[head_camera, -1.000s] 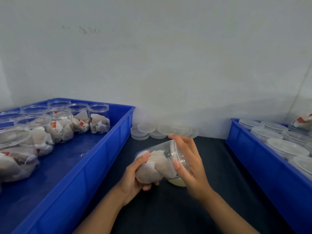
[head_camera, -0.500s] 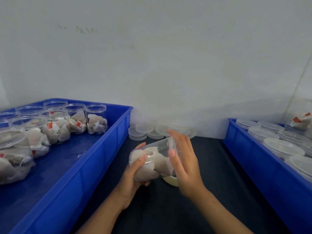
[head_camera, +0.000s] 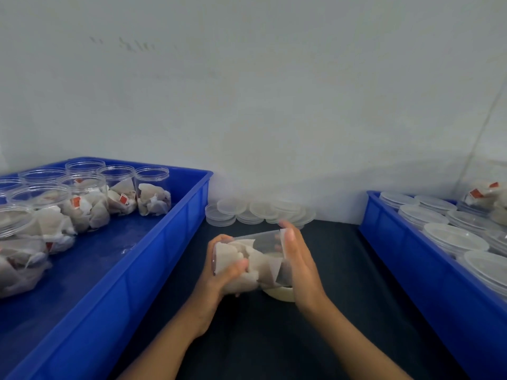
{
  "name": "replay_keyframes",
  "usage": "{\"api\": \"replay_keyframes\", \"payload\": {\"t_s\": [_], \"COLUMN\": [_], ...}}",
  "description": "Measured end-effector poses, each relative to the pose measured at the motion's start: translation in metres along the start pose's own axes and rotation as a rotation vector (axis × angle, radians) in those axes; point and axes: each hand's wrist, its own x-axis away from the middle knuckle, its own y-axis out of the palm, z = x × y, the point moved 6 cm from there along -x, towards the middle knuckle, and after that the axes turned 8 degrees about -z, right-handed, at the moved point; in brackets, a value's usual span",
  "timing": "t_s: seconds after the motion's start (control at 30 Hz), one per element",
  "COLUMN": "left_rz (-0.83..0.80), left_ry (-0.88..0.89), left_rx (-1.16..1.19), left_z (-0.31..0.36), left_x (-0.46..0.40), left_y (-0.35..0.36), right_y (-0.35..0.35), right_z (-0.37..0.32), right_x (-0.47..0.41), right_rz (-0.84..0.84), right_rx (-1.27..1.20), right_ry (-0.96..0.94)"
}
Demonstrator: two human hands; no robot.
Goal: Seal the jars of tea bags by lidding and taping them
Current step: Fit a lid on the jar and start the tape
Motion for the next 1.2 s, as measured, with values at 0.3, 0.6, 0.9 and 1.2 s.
{"api": "replay_keyframes", "payload": {"t_s": [0.3,0.6,0.9,1.2], "left_rz": [-0.03,0.063,0.027,0.027], "left_ry": [-0.027,-0.087,-0.078,-0.075], "left_rx": [0.083,0.214,0.115,0.105], "left_z": [-0.002,-0.008,-0.004,-0.002], "left_x": [-0.001,-0.001,0.001,0.002], "left_y": [-0.004,-0.014,-0.006,-0.006], "right_y": [0.001,0.011,0.0,0.002], "right_z": [-0.007,-0.033,-0.025,-0.013], "right_x": [-0.001,0.008,0.002,0.003], "right_rz": [-0.021,-0.28,-0.096,-0.038], "right_rx": [0.079,0.412,0.601,0.559], "right_ry": [0.027,-0.345,-0.236,-0.219]}}
